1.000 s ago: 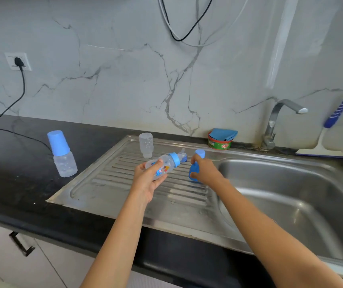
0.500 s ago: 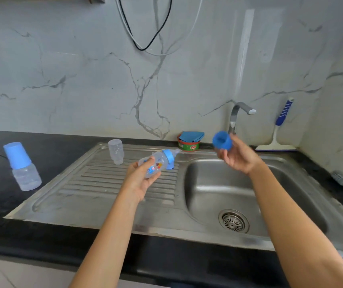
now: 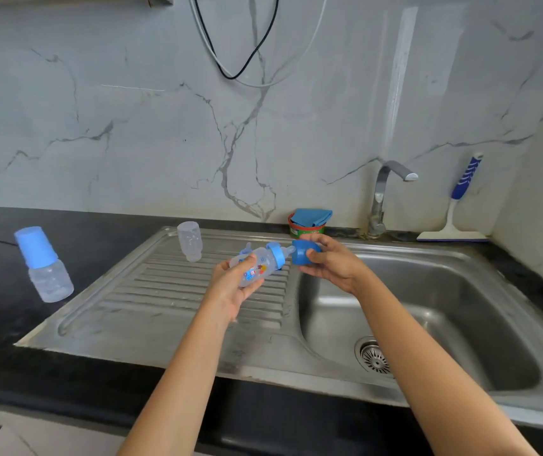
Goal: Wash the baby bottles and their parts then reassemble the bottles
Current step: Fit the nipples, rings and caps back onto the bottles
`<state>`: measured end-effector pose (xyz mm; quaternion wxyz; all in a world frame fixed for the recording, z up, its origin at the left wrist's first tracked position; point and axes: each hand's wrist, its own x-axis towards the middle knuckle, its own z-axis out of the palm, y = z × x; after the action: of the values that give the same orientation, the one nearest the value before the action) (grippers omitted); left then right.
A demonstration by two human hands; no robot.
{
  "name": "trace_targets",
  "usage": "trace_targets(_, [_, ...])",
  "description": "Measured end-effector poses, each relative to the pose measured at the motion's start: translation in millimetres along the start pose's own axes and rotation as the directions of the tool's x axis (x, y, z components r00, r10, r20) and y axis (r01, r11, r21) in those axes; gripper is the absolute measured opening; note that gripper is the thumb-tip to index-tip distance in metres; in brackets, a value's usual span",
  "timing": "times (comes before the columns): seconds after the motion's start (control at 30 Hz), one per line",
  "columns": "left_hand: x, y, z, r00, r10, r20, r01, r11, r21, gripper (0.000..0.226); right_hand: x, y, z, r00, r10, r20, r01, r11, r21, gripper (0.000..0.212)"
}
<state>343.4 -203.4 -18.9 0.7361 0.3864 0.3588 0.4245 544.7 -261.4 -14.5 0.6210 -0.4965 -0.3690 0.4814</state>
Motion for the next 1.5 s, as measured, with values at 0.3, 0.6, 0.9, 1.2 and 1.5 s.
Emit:
trace_targets(0.3, [0.8, -0.5, -4.8, 0.998, -0.051, 0.036, 0.05, 0.999, 0.019, 0.04, -5.3, -1.7, 15.6, 0.981, -0.024, 0.19, 0.034, 0.998, -0.05, 0.042])
trace_targets(0.6, [-0.7, -1.8, -10.2, 0.999, 0.006, 0.038, -0.008, 0.999, 0.042, 0.054, -0.9, -3.9, 20.9, 0.975, -0.042, 0.22, 0.08, 0.983, -0.168, 0.042])
trace_targets(0.9, [-2.0, -0.4, -26.2, 0.989, 0.145, 0.031, -0.147, 0.988, 0.053, 0.044, 9.4, 8.1, 43.8, 0.988, 0.032, 0.15, -0.006, 0.985, -0.175, 0.036])
trace_targets(1.2, [-2.2, -4.9, -44.6, 0.975, 0.201, 0.092, -0.212, 0.967, 0.137, 0.055, 13.7, 13.3, 66.6, 0.989, 0.145, -0.016, -0.14, 0.912, -0.385, 0.043])
trace_targets(1.5, [-4.0, 6.7, -65.4, 0.968, 0.2, 0.151, -0.232, 0.941, 0.246, 0.056, 21.7, 11.5, 86.6, 0.928, 0.366, -0.069, -0.326, 0.708, -0.626, 0.051])
